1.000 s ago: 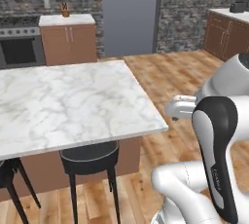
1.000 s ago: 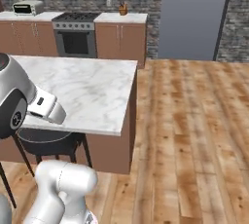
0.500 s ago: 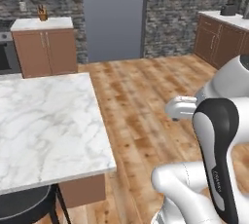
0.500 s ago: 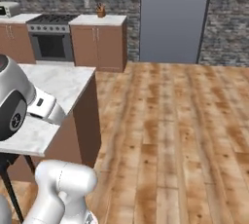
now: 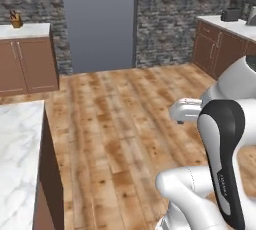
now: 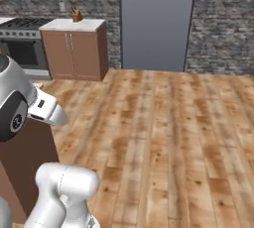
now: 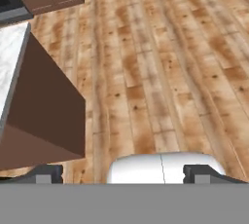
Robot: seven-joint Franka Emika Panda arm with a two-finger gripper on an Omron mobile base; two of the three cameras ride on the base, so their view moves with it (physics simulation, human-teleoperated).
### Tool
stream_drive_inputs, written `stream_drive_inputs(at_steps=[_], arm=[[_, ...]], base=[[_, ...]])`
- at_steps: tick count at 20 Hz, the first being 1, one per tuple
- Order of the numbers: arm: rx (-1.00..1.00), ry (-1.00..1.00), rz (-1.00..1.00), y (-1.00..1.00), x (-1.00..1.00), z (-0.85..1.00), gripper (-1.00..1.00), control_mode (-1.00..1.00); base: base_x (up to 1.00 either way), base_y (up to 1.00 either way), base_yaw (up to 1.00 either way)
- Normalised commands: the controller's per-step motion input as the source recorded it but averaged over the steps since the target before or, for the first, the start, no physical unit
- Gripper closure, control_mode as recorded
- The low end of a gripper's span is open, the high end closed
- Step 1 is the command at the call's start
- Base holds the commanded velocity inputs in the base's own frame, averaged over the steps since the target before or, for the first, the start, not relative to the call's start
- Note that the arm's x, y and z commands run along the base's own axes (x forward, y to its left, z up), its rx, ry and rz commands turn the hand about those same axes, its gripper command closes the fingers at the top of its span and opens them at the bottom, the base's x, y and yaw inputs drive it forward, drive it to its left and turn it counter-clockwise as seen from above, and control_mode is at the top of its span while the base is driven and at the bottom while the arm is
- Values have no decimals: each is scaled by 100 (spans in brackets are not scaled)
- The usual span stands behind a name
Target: Pick up the bowls from the cabinet and place each bowl in front of a stool on the dining counter.
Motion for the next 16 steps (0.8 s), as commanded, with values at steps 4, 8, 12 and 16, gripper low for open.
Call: stream_drive_inputs(at_steps=[4, 8, 12, 16], arm=[[0, 0, 0, 0, 0, 0, -100, 100], [0, 0, 0, 0, 0, 0, -100, 100], [0, 0, 0, 0, 0, 0, -100, 100], [0, 0, 0, 0, 0, 0, -100, 100]], base=[[100, -83, 6], [100, -39, 6], [100, -24, 4], [100, -7, 7]])
